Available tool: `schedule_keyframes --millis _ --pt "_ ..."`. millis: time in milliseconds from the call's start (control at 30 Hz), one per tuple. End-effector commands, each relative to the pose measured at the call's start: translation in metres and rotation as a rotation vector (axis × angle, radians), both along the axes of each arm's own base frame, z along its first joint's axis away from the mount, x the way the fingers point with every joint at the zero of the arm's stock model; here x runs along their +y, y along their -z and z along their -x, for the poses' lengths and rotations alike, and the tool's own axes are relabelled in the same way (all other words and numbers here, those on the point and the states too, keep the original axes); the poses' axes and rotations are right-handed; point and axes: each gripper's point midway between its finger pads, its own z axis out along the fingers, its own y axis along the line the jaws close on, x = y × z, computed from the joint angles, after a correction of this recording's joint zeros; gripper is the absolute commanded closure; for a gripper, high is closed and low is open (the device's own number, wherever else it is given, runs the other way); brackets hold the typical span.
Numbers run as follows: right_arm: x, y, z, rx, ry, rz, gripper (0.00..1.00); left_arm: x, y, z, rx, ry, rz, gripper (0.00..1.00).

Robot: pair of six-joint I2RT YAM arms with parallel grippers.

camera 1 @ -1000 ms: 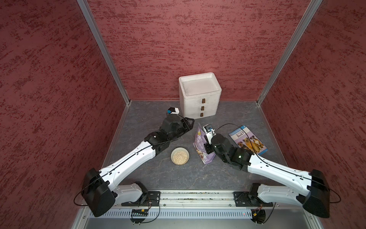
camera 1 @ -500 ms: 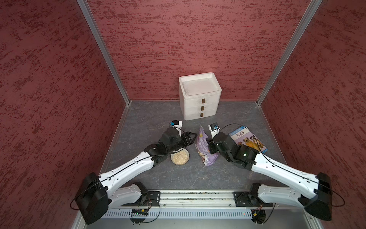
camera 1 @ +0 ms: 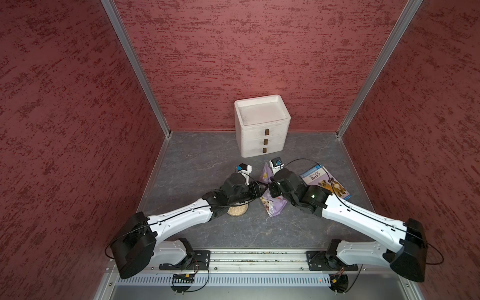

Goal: Pour the oats into the breakfast bowl
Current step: Close the oats bag at the center of the board.

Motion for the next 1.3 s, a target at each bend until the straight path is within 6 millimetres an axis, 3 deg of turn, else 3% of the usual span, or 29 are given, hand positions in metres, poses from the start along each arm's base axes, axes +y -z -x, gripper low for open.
schedule_keyframes --millis 0,133,200,267,633,767,1067,1167,1267 --pt "0.004 -0.017 -0.004 -0.028 -0.011 -0.06 1.0 0.012 0.001 -0.002 -0.019 -0.052 -0.012 0.7" --pt "0.002 -0.022 -0.007 -0.024 0.003 -0.085 1.0 0.011 0.006 -0.001 -0.005 -0.048 -0.014 0.72" --pt "0.0 -0.022 -0.011 -0.008 0.009 -0.093 0.82 0.008 0.008 -0.001 0.002 -0.039 -0.013 0.72" --pt "0.002 -0.022 -0.013 -0.006 -0.001 -0.099 0.75 0.006 0.01 -0.001 0.007 -0.031 -0.011 0.72" --pt "0.016 -0.022 -0.027 0.003 -0.032 -0.123 0.81 -0.001 0.016 0.0 0.024 -0.013 -0.013 0.72" --pt "0.022 -0.024 -0.033 -0.005 -0.042 -0.122 1.0 -0.002 0.017 0.001 0.028 -0.01 -0.013 0.72" --pt "0.022 -0.029 -0.04 -0.019 -0.027 -0.144 1.0 -0.004 0.019 0.002 0.031 -0.002 -0.013 0.73" --pt "0.022 -0.027 -0.045 -0.007 -0.02 -0.142 0.8 -0.005 0.02 0.001 0.034 0.0 -0.012 0.72" --pt "0.025 -0.024 -0.048 0.002 -0.029 -0.137 0.8 -0.006 0.02 0.002 0.036 0.004 -0.013 0.73"
